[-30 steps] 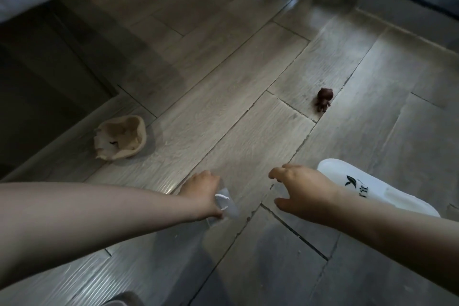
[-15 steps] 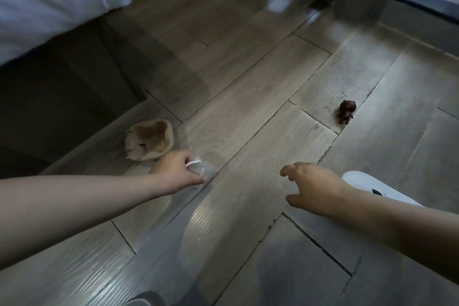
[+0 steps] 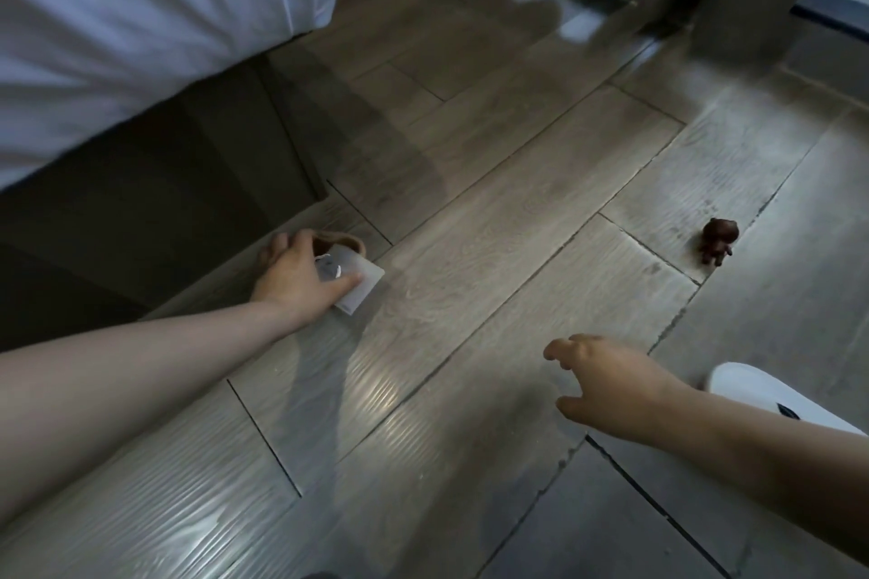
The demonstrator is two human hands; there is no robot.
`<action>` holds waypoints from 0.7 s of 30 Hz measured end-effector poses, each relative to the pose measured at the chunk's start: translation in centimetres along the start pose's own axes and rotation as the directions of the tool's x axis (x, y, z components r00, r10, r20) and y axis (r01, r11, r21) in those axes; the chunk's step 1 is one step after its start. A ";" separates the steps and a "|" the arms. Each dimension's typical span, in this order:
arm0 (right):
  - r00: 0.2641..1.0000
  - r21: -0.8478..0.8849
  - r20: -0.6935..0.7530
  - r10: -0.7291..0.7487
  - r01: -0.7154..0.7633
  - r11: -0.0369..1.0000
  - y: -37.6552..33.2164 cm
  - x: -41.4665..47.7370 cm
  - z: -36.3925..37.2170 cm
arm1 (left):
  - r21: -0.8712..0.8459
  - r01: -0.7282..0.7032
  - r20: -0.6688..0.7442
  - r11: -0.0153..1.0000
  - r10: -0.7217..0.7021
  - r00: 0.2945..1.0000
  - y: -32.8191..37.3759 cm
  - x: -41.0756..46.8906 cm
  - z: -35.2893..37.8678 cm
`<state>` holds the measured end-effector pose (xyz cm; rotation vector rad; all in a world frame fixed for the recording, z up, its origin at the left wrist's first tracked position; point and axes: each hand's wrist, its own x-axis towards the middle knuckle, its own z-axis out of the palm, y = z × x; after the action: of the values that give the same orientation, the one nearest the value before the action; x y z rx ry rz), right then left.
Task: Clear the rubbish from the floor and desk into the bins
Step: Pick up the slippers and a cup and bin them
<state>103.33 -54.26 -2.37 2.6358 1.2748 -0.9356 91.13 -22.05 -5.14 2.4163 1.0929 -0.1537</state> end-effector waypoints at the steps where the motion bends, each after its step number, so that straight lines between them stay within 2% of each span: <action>1: 1.000 0.001 0.004 0.006 -0.006 1.000 0.1 0.0 0.1 | 0.035 -0.031 -0.006 0.999 0.031 0.999 0.2 0.1 -0.1; 4: 1.000 -0.001 0.007 0.023 -0.023 1.000 0.5 -0.1 0.3 | 0.139 -0.104 0.078 0.985 0.094 0.992 0.4 0.8 -0.1; 8: 0.999 -0.014 0.012 0.050 -0.050 0.999 1.1 -0.4 0.4 | 0.238 -0.123 0.293 0.963 0.049 0.955 0.5 1.5 0.4; 11: 0.998 -0.023 0.014 0.068 -0.067 0.997 1.7 -0.6 0.4 | 0.257 -0.153 0.262 0.954 0.084 0.961 1.3 1.6 0.9; 15: 0.997 -0.019 0.021 0.079 -0.078 0.997 2.6 -1.0 0.3 | 0.267 -0.254 0.193 0.930 0.207 0.959 2.8 1.0 1.7; 21: 0.991 -0.030 -0.008 0.135 -0.136 0.990 5.4 -1.3 -0.7 | 0.142 -0.438 0.205 0.888 0.407 0.890 7.0 -1.7 3.6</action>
<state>106.97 -58.47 -2.07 2.6638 1.0857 -0.8815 95.46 -28.82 -5.14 2.6853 0.4709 -0.3191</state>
